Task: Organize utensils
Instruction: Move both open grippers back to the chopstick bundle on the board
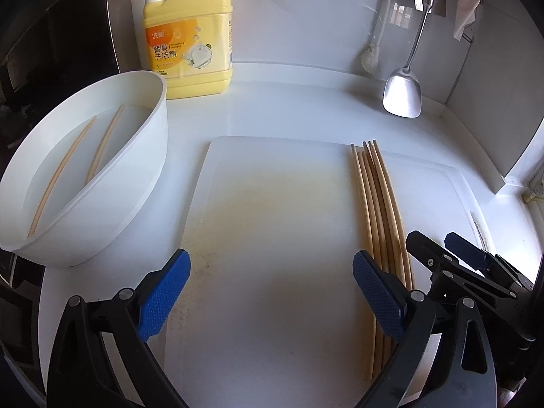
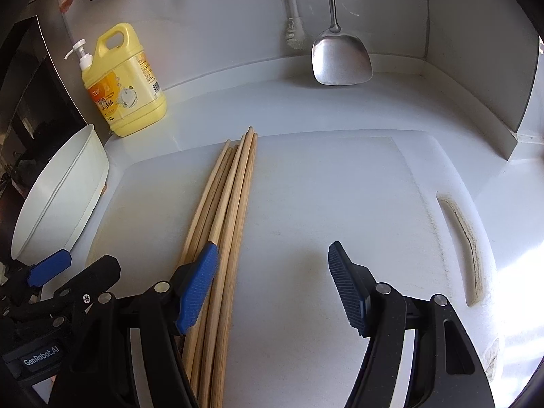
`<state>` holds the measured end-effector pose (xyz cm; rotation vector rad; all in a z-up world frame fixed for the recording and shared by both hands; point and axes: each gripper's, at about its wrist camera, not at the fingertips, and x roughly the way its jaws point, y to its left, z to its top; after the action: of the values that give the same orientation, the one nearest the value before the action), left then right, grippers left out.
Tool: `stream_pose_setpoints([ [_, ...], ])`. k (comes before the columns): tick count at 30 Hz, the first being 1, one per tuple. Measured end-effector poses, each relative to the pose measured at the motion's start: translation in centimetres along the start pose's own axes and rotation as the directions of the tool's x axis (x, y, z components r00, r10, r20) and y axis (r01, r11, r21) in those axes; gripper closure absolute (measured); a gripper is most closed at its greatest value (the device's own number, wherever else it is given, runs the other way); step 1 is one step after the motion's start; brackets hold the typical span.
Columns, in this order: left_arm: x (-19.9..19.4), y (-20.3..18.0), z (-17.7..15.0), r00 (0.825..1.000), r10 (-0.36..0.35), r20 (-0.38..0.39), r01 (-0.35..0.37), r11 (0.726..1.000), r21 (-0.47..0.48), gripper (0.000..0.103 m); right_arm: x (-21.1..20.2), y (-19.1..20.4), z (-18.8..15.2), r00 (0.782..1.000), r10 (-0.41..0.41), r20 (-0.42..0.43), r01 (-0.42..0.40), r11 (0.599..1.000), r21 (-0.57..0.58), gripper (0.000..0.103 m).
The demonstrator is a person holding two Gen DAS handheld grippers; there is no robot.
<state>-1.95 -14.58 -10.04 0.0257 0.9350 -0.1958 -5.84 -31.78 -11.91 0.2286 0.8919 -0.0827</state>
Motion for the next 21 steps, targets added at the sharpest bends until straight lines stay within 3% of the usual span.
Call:
stream_pose_setpoints([
  [21,0.81,-0.01,-0.36,1.000,-0.011,-0.011,0.011,1.000,-0.003,0.008,0.25,0.23,-0.56,0.998,-0.064,0.023,0.065,0.996,-0.066,0.038],
])
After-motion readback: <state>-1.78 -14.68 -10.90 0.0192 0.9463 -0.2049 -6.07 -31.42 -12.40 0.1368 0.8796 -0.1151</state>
